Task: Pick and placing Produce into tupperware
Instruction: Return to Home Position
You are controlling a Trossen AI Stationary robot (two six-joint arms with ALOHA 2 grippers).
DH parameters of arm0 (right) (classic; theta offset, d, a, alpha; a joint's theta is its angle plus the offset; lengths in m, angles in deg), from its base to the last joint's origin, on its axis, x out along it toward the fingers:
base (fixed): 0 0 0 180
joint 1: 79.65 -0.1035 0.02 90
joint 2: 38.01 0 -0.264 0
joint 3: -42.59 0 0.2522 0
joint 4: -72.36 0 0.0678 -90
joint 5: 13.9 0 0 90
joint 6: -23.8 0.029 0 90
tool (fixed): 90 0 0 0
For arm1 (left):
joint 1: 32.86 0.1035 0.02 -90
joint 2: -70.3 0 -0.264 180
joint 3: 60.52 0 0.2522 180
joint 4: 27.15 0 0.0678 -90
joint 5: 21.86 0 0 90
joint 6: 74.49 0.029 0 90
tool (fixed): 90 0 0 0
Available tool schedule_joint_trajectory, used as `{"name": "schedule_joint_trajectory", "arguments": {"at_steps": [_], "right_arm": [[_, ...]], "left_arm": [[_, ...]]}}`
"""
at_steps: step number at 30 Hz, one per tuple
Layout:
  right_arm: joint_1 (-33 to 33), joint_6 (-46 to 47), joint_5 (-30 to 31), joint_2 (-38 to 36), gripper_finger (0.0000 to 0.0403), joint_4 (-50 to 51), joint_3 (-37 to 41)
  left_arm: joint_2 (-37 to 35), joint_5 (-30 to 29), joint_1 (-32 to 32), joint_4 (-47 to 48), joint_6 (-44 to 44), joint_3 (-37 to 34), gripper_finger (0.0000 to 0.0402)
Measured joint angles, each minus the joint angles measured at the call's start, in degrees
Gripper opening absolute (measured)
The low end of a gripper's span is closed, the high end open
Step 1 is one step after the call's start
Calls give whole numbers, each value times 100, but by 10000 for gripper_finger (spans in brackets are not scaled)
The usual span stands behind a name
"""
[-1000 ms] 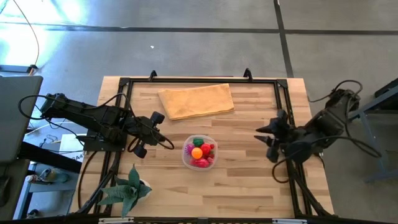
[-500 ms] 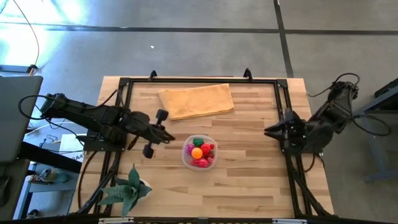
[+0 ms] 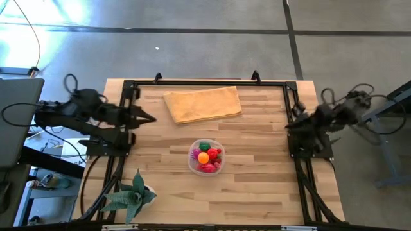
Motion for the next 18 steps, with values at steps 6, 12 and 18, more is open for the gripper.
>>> {"name": "schedule_joint_trajectory", "arguments": {"at_steps": [6,12,18], "right_arm": [[1179,-946,-458,-455,61,273,-496],[1701,-1232,-99,-670,61,1103,-1186],[1711,-901,227,-1114,61,1851,-1349]], "left_arm": [[-454,97,-3,69,57,0,3],[-578,90,-2,204,59,-2,3],[-1018,-70,-2,335,166,-7,3]]}}
